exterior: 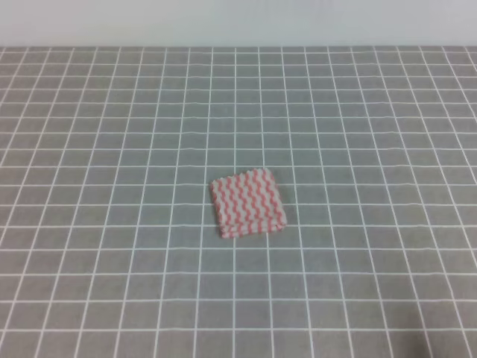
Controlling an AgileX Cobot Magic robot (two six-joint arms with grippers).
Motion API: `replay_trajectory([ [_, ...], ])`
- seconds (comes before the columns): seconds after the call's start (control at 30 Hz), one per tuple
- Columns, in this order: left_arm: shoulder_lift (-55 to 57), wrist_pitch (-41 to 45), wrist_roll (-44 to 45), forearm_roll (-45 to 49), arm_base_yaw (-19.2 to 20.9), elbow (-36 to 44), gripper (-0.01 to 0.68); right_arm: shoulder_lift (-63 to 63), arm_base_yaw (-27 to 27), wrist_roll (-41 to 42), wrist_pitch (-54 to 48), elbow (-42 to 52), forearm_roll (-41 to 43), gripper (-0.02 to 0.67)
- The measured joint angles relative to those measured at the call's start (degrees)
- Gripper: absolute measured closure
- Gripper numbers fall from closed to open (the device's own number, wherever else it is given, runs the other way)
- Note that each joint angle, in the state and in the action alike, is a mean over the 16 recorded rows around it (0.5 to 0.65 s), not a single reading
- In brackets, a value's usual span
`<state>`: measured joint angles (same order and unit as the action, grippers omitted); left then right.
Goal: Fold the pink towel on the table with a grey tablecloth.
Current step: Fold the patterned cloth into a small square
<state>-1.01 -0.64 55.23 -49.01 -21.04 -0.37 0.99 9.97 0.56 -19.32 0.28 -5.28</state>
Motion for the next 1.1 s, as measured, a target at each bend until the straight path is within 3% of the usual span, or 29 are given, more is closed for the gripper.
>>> replay_trajectory([
  [0.2, 0.0, 9.3, -32.4, 32.8, 0.0, -0.3, 0.676, 0.0, 0.0, 0.0, -0.1, 0.0, -0.2, 0.665],
  [0.37, 0.0, 17.0, -45.6, 46.7, 0.0, -0.1, 0.676, 0.0, 0.0, 0.0, -0.1, 0.0, -0.4, 0.665],
  [0.63, -0.1, 22.0, -48.9, 48.7, 1.6, 0.4, 0.677, -0.1, 0.0, 0.0, -0.1, 0.0, -0.5, 0.665],
  [1.1, -0.1, 20.9, -55.2, 46.6, 15.4, 0.7, 0.676, -0.1, 0.0, 0.0, 0.0, 0.1, -0.4, 0.665],
])
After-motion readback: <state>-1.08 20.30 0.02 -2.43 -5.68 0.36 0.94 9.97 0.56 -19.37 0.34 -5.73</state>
